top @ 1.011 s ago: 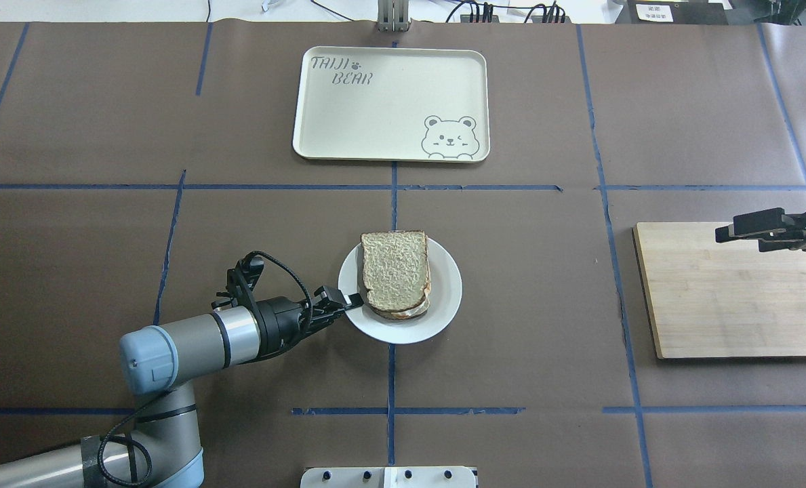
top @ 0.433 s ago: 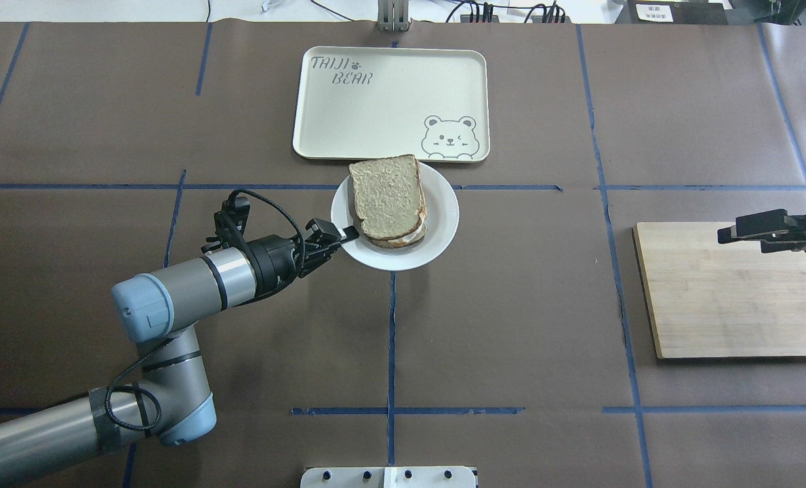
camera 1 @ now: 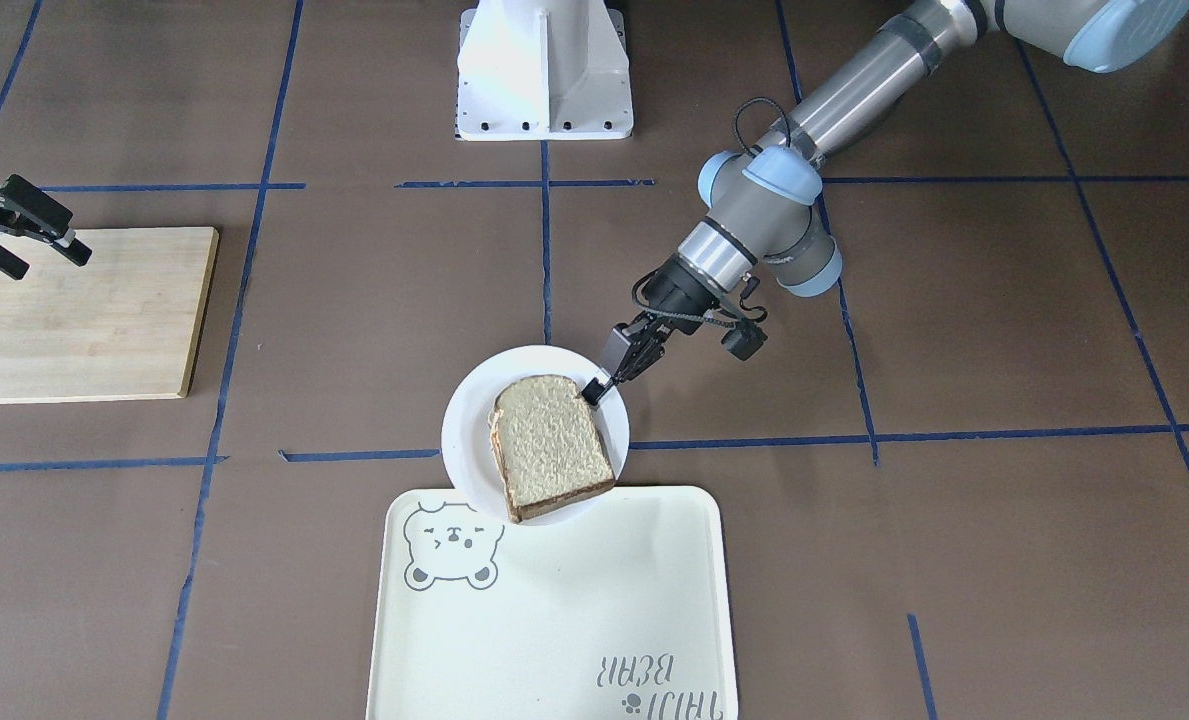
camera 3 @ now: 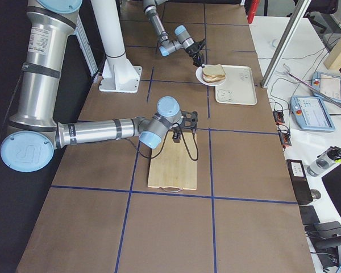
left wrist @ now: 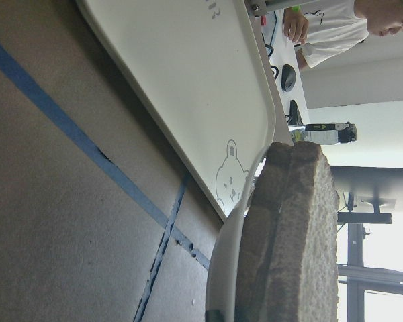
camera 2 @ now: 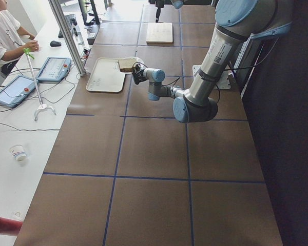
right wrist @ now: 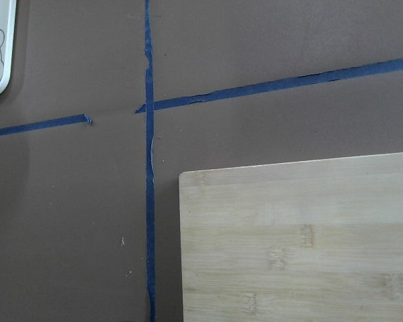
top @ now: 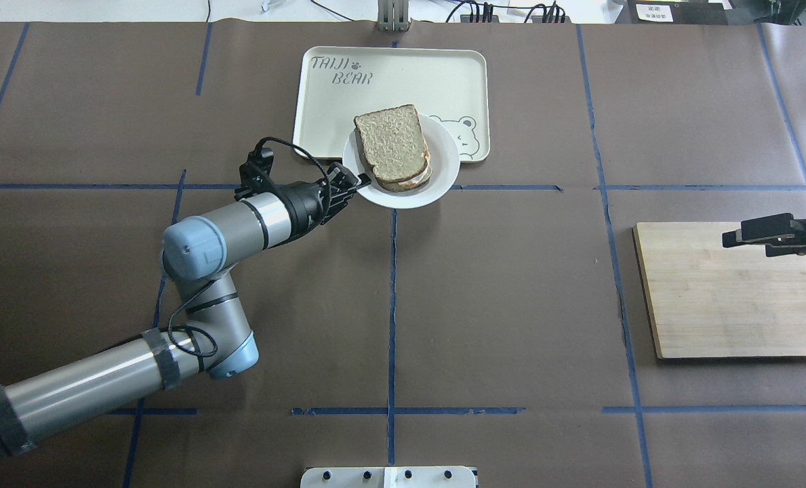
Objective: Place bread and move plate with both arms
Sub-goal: 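Slide the plate with the left gripper onto the bear tray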
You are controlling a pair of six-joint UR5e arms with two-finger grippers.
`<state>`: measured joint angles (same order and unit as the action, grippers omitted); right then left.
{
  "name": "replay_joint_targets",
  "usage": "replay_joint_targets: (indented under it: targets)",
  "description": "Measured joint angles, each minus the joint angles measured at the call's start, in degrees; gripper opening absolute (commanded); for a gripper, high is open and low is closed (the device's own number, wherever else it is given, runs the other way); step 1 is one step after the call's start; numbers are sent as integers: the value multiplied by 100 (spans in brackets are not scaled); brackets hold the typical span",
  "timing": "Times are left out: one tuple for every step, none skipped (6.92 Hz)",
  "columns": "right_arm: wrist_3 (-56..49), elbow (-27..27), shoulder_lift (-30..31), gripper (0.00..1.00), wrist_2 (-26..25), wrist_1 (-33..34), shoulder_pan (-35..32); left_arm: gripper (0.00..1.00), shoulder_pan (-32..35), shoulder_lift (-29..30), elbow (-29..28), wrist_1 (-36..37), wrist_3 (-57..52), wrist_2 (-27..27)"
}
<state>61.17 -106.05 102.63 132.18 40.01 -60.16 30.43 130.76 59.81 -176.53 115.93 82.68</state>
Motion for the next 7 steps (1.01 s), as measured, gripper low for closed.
replay_joint_targets:
  targets:
    - [0,-31,32,100,0,-1,0,7,157,518,-703,8,193,9]
    - [0,-42,47,100,0,-2,2,7,299,945,-1344,14,353,28]
    - [0,-45,52,100,0,-2,1,7,430,1181,-1803,19,453,89]
    - [0,-47,54,100,0,-2,-1,8,529,1272,-2080,21,492,167]
    - [0,-50,57,100,0,-2,-3,8,579,1312,-2239,21,501,203]
    - [0,-52,61,100,-2,-2,-3,29,596,1351,-2340,22,504,216]
    - [0,-47,62,100,-8,-2,-2,44,601,1396,-2421,22,505,221]
